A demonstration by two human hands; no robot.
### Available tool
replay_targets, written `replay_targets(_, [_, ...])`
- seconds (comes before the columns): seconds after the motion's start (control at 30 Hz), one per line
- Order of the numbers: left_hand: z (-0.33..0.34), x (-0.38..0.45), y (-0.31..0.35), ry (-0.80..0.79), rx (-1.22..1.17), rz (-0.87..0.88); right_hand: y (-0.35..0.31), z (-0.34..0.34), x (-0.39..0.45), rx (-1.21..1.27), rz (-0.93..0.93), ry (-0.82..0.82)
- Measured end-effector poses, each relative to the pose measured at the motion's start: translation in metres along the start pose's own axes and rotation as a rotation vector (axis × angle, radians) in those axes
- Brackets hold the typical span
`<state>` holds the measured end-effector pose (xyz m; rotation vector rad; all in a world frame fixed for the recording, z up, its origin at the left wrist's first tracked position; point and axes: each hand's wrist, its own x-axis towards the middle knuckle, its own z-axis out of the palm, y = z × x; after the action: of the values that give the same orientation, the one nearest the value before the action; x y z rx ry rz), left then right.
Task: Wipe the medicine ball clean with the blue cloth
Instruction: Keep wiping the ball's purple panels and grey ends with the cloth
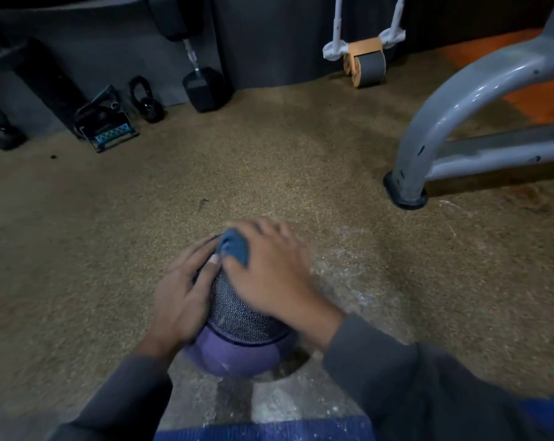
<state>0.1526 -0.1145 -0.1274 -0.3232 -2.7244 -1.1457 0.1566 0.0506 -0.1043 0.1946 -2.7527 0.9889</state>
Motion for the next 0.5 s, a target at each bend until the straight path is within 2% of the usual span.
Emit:
replay_targets(0.03, [0.000,0.001,-0.002,0.002,-0.020,-0.015,-0.007,0.004,-0.001,-0.036,-0.060,0.014])
replay_targets(0.1, [0.000,0.003,-0.003,0.007,-0.056,-0.047,0.008,0.010,-0.002,0.072,0.015,0.066])
replay_targets(0.2, [0.001,0.006,-0.003,0.032,-0.033,-0.068,0.058,0.019,-0.003,0.472,0.447,0.050])
replay_targets(0.27, [0.005,0.008,0.000,0.034,0.023,-0.065,0.065,0.021,-0.013,0.527,0.588,0.079])
replay_targets(0.3, [0.006,0.008,0.001,0.025,0.043,-0.059,0.060,0.022,-0.024,0.422,0.548,0.111])
replay_targets(0.37, [0.007,0.008,0.003,0.008,0.046,-0.032,0.034,0.017,-0.049,0.172,0.295,0.166])
replay_targets(0.47, [0.004,0.002,0.003,0.001,-0.034,0.004,0.007,0.007,-0.061,0.016,-0.085,0.130])
replay_targets(0.5, [0.002,0.001,0.004,0.004,-0.050,0.003,0.008,0.005,-0.049,-0.023,-0.144,0.120])
